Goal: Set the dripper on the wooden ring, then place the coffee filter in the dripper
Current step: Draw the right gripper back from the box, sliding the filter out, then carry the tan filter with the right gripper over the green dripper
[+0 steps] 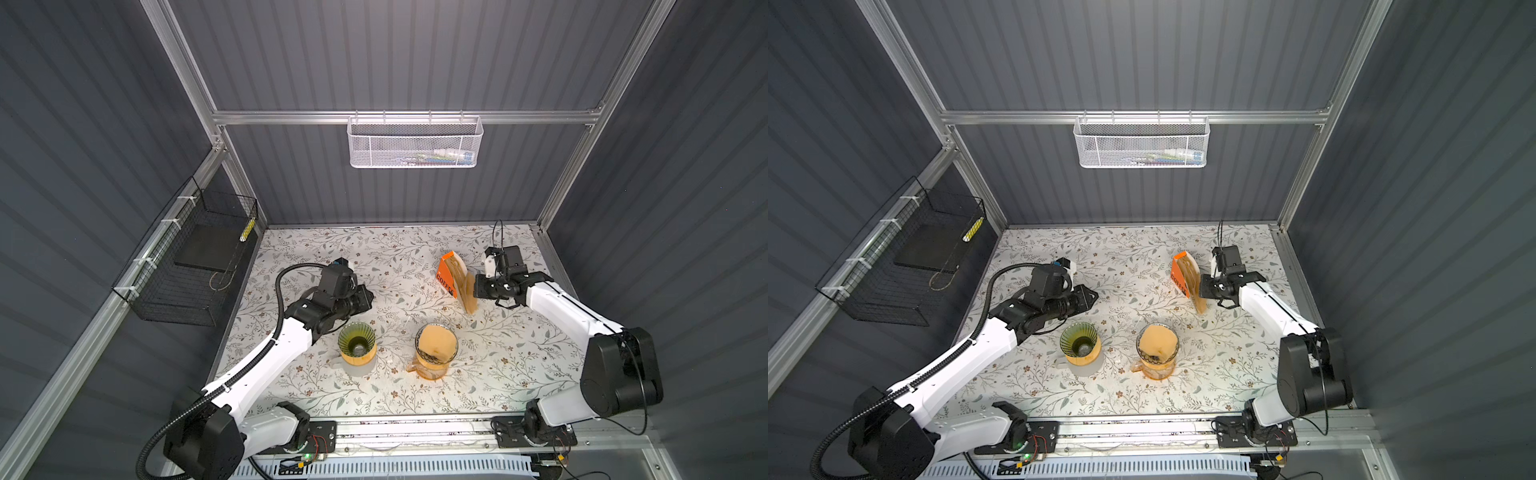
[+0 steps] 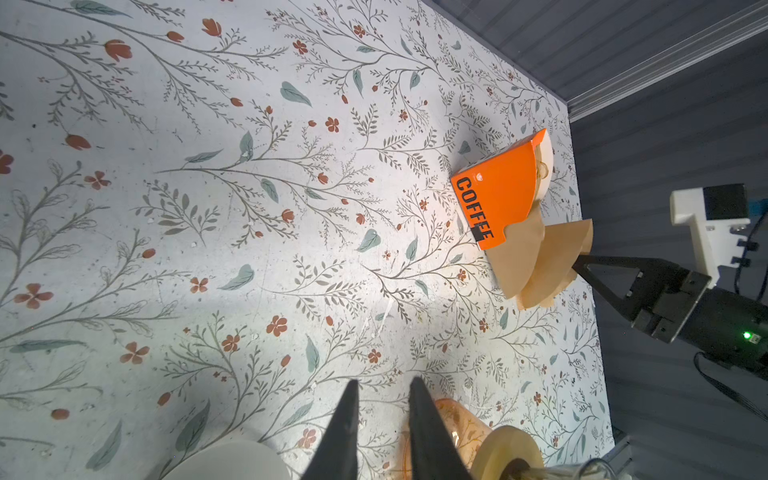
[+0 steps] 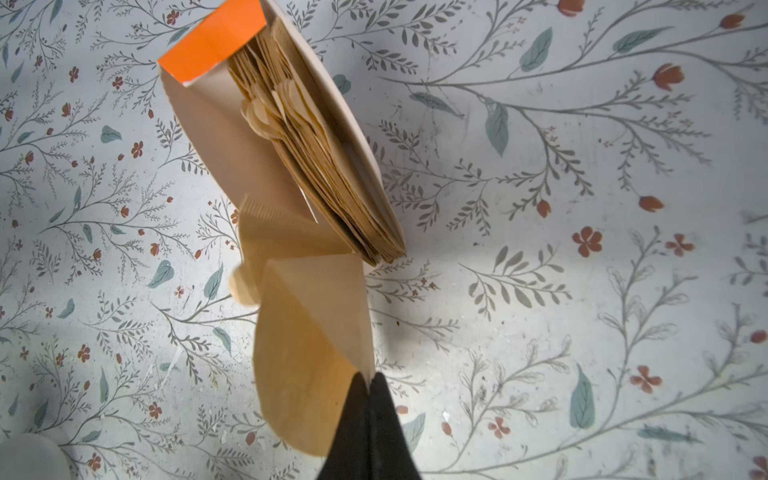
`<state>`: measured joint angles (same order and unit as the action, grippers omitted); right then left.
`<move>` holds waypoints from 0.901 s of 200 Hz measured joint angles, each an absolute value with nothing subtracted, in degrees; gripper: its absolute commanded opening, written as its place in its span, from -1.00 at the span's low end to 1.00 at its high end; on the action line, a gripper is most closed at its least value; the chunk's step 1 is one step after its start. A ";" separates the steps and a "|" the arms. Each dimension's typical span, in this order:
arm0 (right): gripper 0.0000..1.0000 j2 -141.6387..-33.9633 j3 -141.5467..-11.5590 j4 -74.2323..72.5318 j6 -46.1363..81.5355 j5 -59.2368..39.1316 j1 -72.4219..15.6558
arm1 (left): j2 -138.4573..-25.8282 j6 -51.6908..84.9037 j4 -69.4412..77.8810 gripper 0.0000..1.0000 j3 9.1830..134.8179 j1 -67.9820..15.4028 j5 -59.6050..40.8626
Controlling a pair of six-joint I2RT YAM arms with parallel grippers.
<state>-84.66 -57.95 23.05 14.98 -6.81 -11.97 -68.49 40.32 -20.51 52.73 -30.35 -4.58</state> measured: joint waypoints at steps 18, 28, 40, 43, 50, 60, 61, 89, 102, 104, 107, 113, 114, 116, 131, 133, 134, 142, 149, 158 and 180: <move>-0.94 -83.68 -57.63 23.90 14.98 -6.52 -11.92 | -68.55 40.34 -20.49 -0.54 52.73 -30.33 -4.71; -0.94 -83.37 -57.65 24.12 14.98 -6.15 -11.88 | -68.71 40.32 -20.49 -0.54 52.73 -30.33 -4.78; -0.94 -83.07 -57.65 24.36 14.98 -5.87 -11.73 | -68.90 40.34 -20.49 -0.54 52.73 -30.33 -4.80; -0.94 -83.00 -57.65 24.47 14.98 -5.80 -11.70 | -68.97 40.34 -20.49 -0.54 52.73 -30.33 -4.82; -0.94 -82.81 -57.65 24.73 14.98 -5.69 -11.66 | -69.01 40.34 -20.49 -0.54 52.73 -30.33 -4.84; -0.94 -82.39 -57.65 25.12 14.98 -5.54 -11.64 | -69.01 40.32 -20.51 -0.54 52.73 -30.33 -4.99; -0.94 -82.32 -57.65 25.19 14.98 -5.54 -11.62 | -69.01 40.34 -20.49 -0.54 52.73 -30.33 -4.99; -0.94 -80.09 -57.69 26.33 14.98 -5.34 -11.60 | -69.01 40.32 -20.49 -0.54 52.73 -30.33 -5.23; -0.94 -78.83 -57.93 27.40 14.98 -5.37 -11.62 | -69.01 40.32 -20.53 -0.53 52.73 -30.33 -5.23; -0.94 -78.56 -58.02 27.62 14.96 -5.39 -11.62 | -69.01 40.32 -20.53 -0.54 52.73 -30.33 -5.23; -0.94 -78.26 -58.11 27.90 14.98 -5.39 -11.62 | -69.01 40.29 -20.56 -0.54 52.73 -30.33 -5.23; -0.94 -77.62 -58.35 28.47 14.96 -5.45 -11.62 | -69.01 40.29 -20.60 -0.54 52.75 -30.33 -5.21; -0.94 -77.56 -58.39 28.56 14.96 -5.48 -11.62 | -69.01 40.29 -20.62 -0.54 52.75 -30.33 -5.21; -0.95 -77.32 -58.50 28.77 14.98 -5.56 -11.62 | -69.01 40.27 -20.67 -0.54 52.75 -30.33 -5.21; -0.97 -75.66 -59.53 30.33 14.96 -6.04 -11.62 | -69.01 40.10 -21.74 -0.53 53.01 -30.33 -5.15; -0.98 -75.50 -59.64 30.50 14.96 -6.09 -11.62 | -69.01 40.07 -21.93 -0.54 53.10 -30.33 -5.08; -0.98 -75.35 -59.72 30.63 14.98 -6.11 -11.62 | -69.01 40.07 -22.02 -0.54 53.12 -30.33 -5.06; -0.99 -74.48 -60.31 31.46 14.96 -6.37 -11.62 | -69.01 40.01 -22.85 -0.54 53.54 -30.33 -4.91; -1.00 -73.60 -60.93 32.27 14.98 -6.72 -11.62 | -69.01 39.81 -23.73 -0.54 54.02 -30.33 -4.56; -1.00 -72.55 -61.71 33.23 14.96 -7.27 -11.68 | -69.01 39.55 -24.91 -0.54 54.85 -30.33 -4.23; -1.00 -70.57 -64.07 35.77 14.98 -8.05 -12.16 | -68.93 39.13 -27.27 -0.53 56.71 -30.33 -3.25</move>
